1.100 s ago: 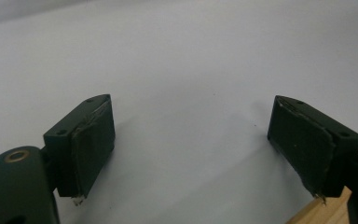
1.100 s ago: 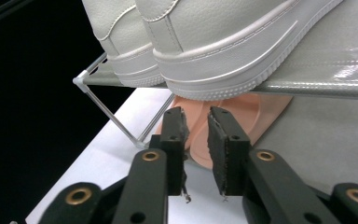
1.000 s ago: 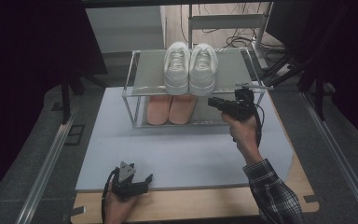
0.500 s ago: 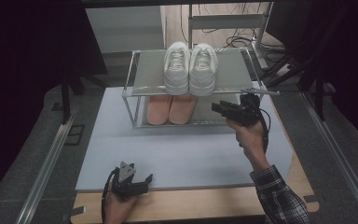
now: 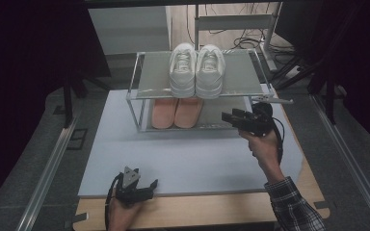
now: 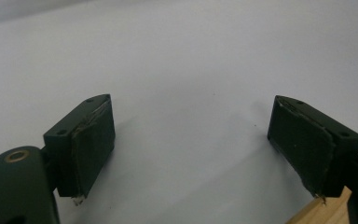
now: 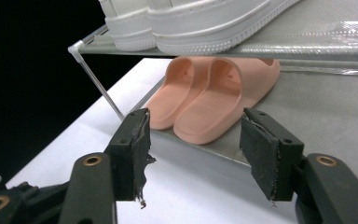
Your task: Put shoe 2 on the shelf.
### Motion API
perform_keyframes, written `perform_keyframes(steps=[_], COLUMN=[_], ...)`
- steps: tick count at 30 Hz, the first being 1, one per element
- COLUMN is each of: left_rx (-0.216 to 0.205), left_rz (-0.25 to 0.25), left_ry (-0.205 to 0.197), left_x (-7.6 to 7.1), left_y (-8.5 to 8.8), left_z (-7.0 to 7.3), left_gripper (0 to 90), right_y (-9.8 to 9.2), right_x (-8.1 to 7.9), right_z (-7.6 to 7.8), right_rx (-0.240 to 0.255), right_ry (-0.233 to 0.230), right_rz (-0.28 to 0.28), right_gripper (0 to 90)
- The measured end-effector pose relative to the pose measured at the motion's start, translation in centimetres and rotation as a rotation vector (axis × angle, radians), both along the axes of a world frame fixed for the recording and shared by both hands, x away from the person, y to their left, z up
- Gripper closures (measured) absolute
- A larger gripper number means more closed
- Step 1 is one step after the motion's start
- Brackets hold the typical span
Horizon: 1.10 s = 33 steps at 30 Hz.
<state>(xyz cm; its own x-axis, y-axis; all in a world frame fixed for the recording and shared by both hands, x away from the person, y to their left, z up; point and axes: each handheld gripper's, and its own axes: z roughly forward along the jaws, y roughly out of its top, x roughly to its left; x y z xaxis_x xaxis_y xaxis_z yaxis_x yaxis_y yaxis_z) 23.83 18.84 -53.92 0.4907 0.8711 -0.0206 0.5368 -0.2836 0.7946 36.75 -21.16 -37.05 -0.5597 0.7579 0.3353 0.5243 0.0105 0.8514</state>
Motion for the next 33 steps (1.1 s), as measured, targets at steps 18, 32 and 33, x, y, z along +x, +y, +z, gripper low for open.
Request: perform_keyframes(steps=[18, 32, 33], left_rx=[0.002, 0.002, 0.002], left_rz=[-0.002, -0.001, -0.001], left_ry=[-0.001, -0.001, -0.001], left_x=[0.0, 0.0, 0.0], left_y=[0.0, 0.0, 0.0], left_z=[0.0, 0.0, 0.0], left_gripper=[14.9, 14.9, 14.9], right_y=[-1.8, -2.6, -2.6], right_x=[-1.6, -2.8, -2.8], right_z=[-1.4, -2.8, -2.8], right_rx=[-0.061, -0.094, -0.094], right_ry=[-0.026, -0.04, -0.04], right_rz=[0.028, 0.017, 0.017], right_gripper=[31.6, 24.6, 24.6])
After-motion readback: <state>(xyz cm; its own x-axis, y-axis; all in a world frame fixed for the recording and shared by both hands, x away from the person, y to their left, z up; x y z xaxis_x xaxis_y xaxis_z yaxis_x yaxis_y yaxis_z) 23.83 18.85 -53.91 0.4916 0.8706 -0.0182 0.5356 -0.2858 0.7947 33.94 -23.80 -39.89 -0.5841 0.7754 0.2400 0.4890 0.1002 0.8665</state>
